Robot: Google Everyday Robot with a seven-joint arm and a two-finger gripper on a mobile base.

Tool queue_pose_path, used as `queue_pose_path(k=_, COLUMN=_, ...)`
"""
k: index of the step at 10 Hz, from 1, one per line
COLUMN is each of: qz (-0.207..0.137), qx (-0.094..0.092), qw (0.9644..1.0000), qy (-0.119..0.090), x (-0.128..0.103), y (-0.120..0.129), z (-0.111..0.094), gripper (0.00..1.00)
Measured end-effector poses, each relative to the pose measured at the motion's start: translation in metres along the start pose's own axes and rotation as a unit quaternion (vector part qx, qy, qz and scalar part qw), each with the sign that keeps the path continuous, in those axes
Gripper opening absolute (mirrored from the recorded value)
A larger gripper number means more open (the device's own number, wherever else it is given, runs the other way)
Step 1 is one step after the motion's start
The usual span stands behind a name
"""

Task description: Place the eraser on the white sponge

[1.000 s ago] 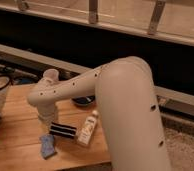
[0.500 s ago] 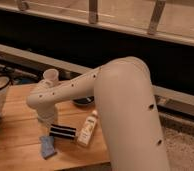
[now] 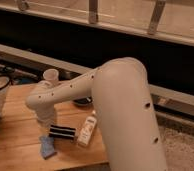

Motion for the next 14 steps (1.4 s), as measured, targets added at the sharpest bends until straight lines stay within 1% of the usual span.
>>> queue_pose_path(k=1, qz=-0.012, qx=-0.005, qw=0.9999, qy=-0.001, x=-0.010, y=0.008, z=0.003, gripper=0.17)
queue_pose_path(k=2, qz=-0.033, qx=-0.016, qw=0.9993, qy=-0.007, x=-0.027, y=0.021, z=0.010, gripper=0.17)
queue_pose_path(k=3, qz=-0.048, qx=-0.027, qw=0.9984, qy=-0.011, x=-0.036, y=0.030, z=0.015, gripper=0.17)
queue_pose_path(k=4, qz=-0.063, qx=-0.033, qw=0.9974, qy=-0.013, x=-0.040, y=0.036, z=0.018, gripper=0.17)
queue_pose_path(k=5, qz=-0.075, qx=-0.034, qw=0.9965, qy=-0.012, x=-0.041, y=0.044, z=0.020, gripper=0.17)
queue_pose_path(k=6, qz=-0.073, qx=-0.032, qw=0.9968, qy=-0.011, x=-0.041, y=0.048, z=0.020, gripper=0.17)
queue_pose_path(k=7, qz=-0.069, qx=-0.030, qw=0.9971, qy=-0.010, x=-0.039, y=0.047, z=0.020, gripper=0.17)
queue_pose_path(k=9, qz=-0.069, qx=-0.029, qw=0.9972, qy=-0.009, x=-0.035, y=0.036, z=0.026, gripper=0.17)
queue_pose_path(k=12, qz=-0.071, qx=-0.029, qw=0.9970, qy=-0.010, x=-0.035, y=0.044, z=0.033, gripper=0.17)
queue_pose_path(k=14, qz=-0.073, qx=-0.031, qw=0.9968, qy=-0.011, x=-0.037, y=0.041, z=0.034, gripper=0.17)
